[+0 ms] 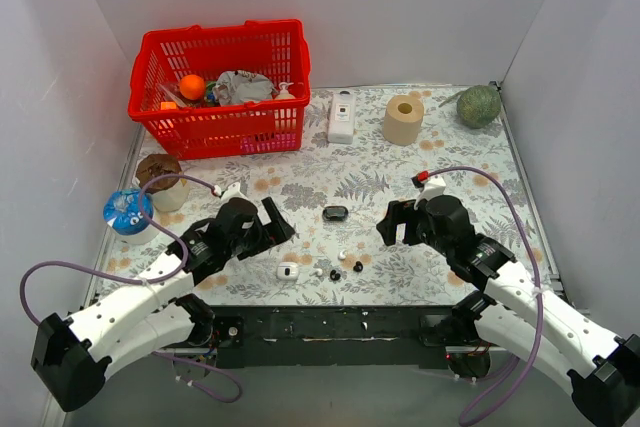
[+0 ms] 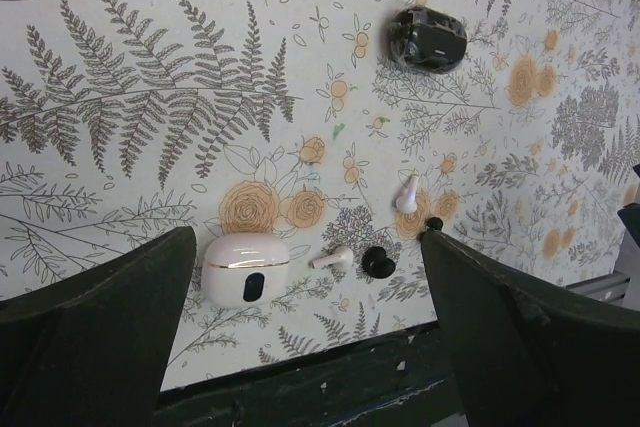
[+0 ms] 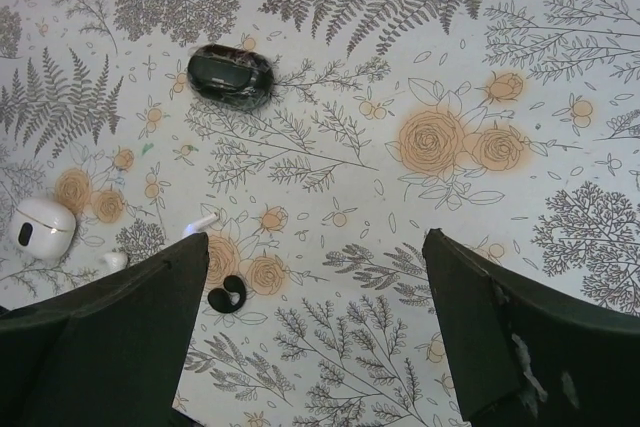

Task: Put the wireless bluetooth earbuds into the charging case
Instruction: Pick up the charging case at the center of the board.

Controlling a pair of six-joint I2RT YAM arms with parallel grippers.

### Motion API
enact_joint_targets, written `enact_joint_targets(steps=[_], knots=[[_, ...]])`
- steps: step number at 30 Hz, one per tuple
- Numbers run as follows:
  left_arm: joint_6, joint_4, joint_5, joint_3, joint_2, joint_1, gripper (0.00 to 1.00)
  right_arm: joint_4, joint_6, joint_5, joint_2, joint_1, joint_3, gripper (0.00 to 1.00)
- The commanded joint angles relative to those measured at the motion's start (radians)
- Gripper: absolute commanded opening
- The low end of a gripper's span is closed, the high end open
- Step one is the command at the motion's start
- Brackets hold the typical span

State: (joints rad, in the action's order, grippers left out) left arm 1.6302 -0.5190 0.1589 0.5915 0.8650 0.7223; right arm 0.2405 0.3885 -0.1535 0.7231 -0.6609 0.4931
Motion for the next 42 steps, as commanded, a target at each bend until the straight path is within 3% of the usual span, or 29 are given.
enact_joint_targets(steps=[1, 7, 11, 13, 25, 32, 42], knots=[[0.005, -0.045, -0.027, -0.003, -0.063, 0.011, 0.98, -0.012, -0.019, 0.045, 0.009, 0.001, -0.016, 0.96], [0.028, -0.171, 0.049, 0.060, 0.061, 0.104, 0.98, -0.012, -0.023, 0.035, 0.013, 0.001, -0.025, 0.95], [0.085, -0.268, 0.183, 0.158, 0.206, 0.288, 0.98, -0.006, -0.020, 0.045, 0.024, 0.001, -0.022, 0.95], [0.105, -0.288, 0.212, 0.174, 0.245, 0.319, 0.98, -0.004, -0.016, 0.048, 0.024, 0.001, -0.025, 0.95], [0.141, -0.308, 0.287, 0.159, 0.250, 0.325, 0.98, 0.006, -0.013, 0.066, -0.001, 0.000, -0.036, 0.94], [0.079, -0.288, 0.326, 0.146, 0.250, 0.325, 0.98, 0.011, -0.014, 0.066, -0.002, 0.000, -0.025, 0.94], [0.048, -0.188, 0.231, 0.093, 0.319, 0.327, 0.98, 0.011, -0.014, 0.078, 0.019, 0.000, -0.019, 0.94]])
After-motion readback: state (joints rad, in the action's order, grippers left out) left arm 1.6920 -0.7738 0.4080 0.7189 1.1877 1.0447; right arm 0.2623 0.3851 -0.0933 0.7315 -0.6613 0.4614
